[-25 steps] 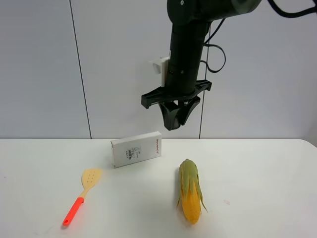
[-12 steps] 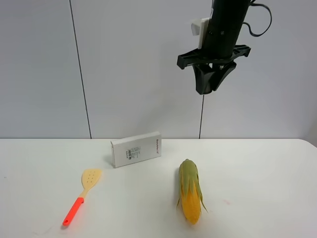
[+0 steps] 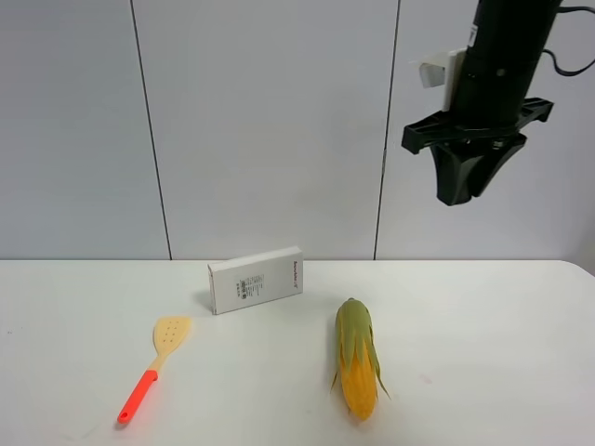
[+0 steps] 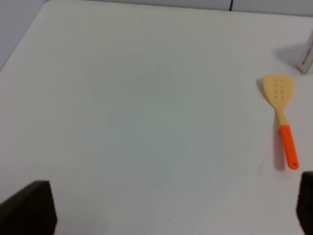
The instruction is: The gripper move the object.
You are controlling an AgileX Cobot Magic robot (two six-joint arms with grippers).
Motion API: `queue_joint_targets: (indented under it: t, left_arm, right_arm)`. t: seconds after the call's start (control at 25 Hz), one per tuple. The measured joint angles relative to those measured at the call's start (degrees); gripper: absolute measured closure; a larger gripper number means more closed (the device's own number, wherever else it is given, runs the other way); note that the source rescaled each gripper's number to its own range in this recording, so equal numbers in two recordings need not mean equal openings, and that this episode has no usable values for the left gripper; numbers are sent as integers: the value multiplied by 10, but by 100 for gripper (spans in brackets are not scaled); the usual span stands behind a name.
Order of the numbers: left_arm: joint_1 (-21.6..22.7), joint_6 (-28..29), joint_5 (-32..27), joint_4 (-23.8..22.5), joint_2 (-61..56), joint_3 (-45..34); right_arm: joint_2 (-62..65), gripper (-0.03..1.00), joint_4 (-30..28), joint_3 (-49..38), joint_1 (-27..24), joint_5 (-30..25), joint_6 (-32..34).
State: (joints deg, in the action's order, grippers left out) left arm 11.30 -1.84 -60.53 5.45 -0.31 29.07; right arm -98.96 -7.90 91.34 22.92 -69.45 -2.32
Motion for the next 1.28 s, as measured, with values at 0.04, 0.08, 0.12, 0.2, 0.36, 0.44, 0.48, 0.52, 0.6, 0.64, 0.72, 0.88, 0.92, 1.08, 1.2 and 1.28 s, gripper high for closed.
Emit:
queue_joint_targets:
  t: [0.04,0.08,0.12,0.2,0.36,0.44,0.48,0.52,0.6,0.64,0.72,0.88,0.92,1.08,1.2,1.28]
  left_arm:
    - [0,0,0,0,0,0]
    - [0,0,0,0,0,0]
    - [0,0,0,0,0,0]
    - [0,0,0,0,0,0]
    - [0,0,0,0,0,0]
    - [0,0,0,0,0,0]
    - [0,0,0,0,0,0]
    - [0,0,0,0,0,0]
    - [0,0,0,0,0,0]
    - [0,0,0,0,0,0]
    - [0,0,0,0,0,0]
    - [0,0,0,0,0,0]
    - [0,0,0,0,0,0]
    - [0,0,0,-1,0,0]
    - [0,0,0,-1,0,0]
    - [0,0,0,-1,0,0]
  right_arm:
    - [15,97,-1,-18,-6,0,0]
    - [31,97,-1,-35,-11,0,0]
    - [46,97,-1,-52,-17,0,1]
    - [74,97,-1,-82,-28,0,4]
    - [128,97,-1,-146,-53,0,18]
    - [148,97,-3,-175,-69,8,20]
    - [154,97,-6,-191,-76,17,23]
    - [158,97,-7,-205,-82,30,23]
    - [160,97,-7,-232,-93,72,23]
    - [159,97,-5,-245,-98,93,23]
    - [152,97,2,-263,-106,142,23]
    - [117,97,19,-273,-109,211,23]
    - [106,97,25,-273,-109,223,23]
    - [49,97,45,-274,-109,269,23]
    - [3,97,57,-274,-109,299,23]
    - [-27,97,63,-274,-109,313,23]
